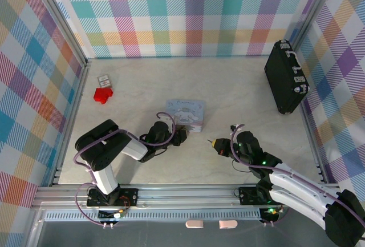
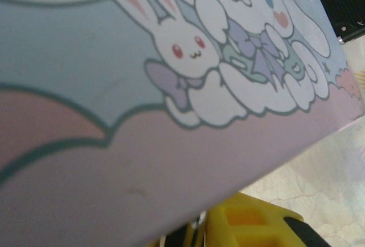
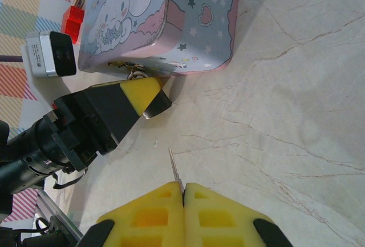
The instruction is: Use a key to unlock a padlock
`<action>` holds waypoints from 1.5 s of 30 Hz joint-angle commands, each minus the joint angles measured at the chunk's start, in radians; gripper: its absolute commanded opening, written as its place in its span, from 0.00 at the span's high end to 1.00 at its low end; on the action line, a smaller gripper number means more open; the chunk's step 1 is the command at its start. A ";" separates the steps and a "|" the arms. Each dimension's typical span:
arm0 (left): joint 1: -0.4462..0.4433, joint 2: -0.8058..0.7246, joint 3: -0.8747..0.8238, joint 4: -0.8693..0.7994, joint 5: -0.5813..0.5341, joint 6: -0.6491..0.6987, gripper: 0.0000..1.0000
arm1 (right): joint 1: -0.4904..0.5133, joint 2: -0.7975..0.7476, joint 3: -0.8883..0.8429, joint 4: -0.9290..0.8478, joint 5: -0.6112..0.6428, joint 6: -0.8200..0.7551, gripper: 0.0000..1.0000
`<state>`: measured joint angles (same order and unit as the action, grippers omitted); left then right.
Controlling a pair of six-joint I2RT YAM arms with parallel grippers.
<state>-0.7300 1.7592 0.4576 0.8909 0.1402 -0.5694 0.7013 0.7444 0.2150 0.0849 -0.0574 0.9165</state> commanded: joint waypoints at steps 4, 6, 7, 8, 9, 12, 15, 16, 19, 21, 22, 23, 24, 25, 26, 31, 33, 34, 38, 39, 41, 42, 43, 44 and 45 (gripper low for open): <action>0.004 -0.005 0.012 -0.050 0.024 -0.023 0.88 | 0.001 0.058 0.005 0.090 -0.045 0.036 1.00; -0.004 -0.029 0.015 -0.074 0.019 -0.042 0.90 | 0.003 0.089 -0.003 0.133 -0.057 0.059 1.00; -0.006 -0.045 0.030 -0.130 0.011 -0.061 0.92 | 0.005 0.104 -0.006 0.155 -0.059 0.073 1.00; -0.006 -0.063 0.060 -0.214 0.004 -0.087 0.94 | 0.009 0.118 -0.009 0.173 -0.058 0.086 1.00; -0.009 -0.077 0.081 -0.265 0.005 -0.103 0.95 | 0.011 0.127 -0.009 0.185 -0.058 0.094 1.00; -0.026 -0.123 0.127 -0.374 0.002 -0.167 0.96 | 0.018 0.147 -0.011 0.209 -0.046 0.120 1.00; -0.030 -0.135 0.171 -0.468 0.005 -0.227 0.97 | 0.018 0.159 -0.020 0.236 -0.035 0.157 1.00; -0.031 -0.133 0.177 -0.476 0.009 -0.248 0.98 | 0.018 0.165 -0.021 0.246 -0.033 0.166 1.00; -0.031 -0.123 0.183 -0.463 0.025 -0.323 0.99 | 0.020 0.181 -0.024 0.273 -0.033 0.195 1.00; -0.035 -0.119 0.185 -0.452 0.029 -0.357 0.99 | 0.023 0.190 -0.029 0.288 -0.030 0.215 1.00; -0.037 -0.121 0.188 -0.456 0.027 -0.372 1.00 | 0.026 0.198 -0.032 0.299 -0.028 0.226 1.00; -0.038 -0.122 0.191 -0.459 0.023 -0.388 1.00 | 0.029 0.206 -0.035 0.309 -0.027 0.237 1.00; -0.038 -0.124 0.191 -0.462 0.019 -0.401 1.00 | 0.033 0.213 -0.038 0.315 -0.026 0.247 1.00; -0.039 -0.127 0.191 -0.461 0.015 -0.414 1.00 | 0.038 0.222 -0.043 0.325 -0.024 0.262 1.00; -0.040 -0.132 0.193 -0.467 0.010 -0.429 1.00 | 0.046 0.232 -0.051 0.342 -0.020 0.280 1.00; -0.048 -0.161 0.186 -0.459 -0.026 -0.506 1.00 | 0.101 0.283 -0.087 0.440 0.036 0.379 1.00; -0.053 -0.161 0.184 -0.438 -0.036 -0.533 1.00 | 0.116 0.306 -0.086 0.471 0.054 0.411 1.00; -0.057 -0.159 0.184 -0.421 -0.038 -0.547 1.00 | 0.120 0.319 -0.087 0.492 0.059 0.432 1.00; -0.068 -0.135 0.190 -0.352 -0.037 -0.602 1.00 | 0.122 0.402 -0.087 0.639 0.052 0.495 1.00; -0.069 -0.131 0.191 -0.341 -0.037 -0.613 1.00 | 0.123 0.421 -0.085 0.667 0.049 0.509 1.00; -0.078 -0.125 0.193 -0.317 -0.042 -0.631 1.00 | 0.123 0.467 -0.077 0.722 0.039 0.538 1.00; -0.081 -0.125 0.193 -0.316 -0.047 -0.635 1.00 | 0.124 0.486 -0.077 0.748 0.038 0.549 1.00; -0.085 -0.125 0.191 -0.313 -0.055 -0.644 1.00 | 0.123 0.505 -0.080 0.780 0.044 0.564 1.00; -0.090 -0.124 0.186 -0.294 -0.066 -0.653 1.00 | 0.122 0.518 -0.086 0.803 0.054 0.582 1.00; -0.094 -0.123 0.182 -0.275 -0.077 -0.662 1.00 | 0.118 0.521 -0.096 0.821 0.066 0.602 1.00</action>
<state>-0.8055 1.6310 0.6281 0.5034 0.0967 -1.1793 0.8192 1.2499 0.1295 0.7567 -0.0208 1.4429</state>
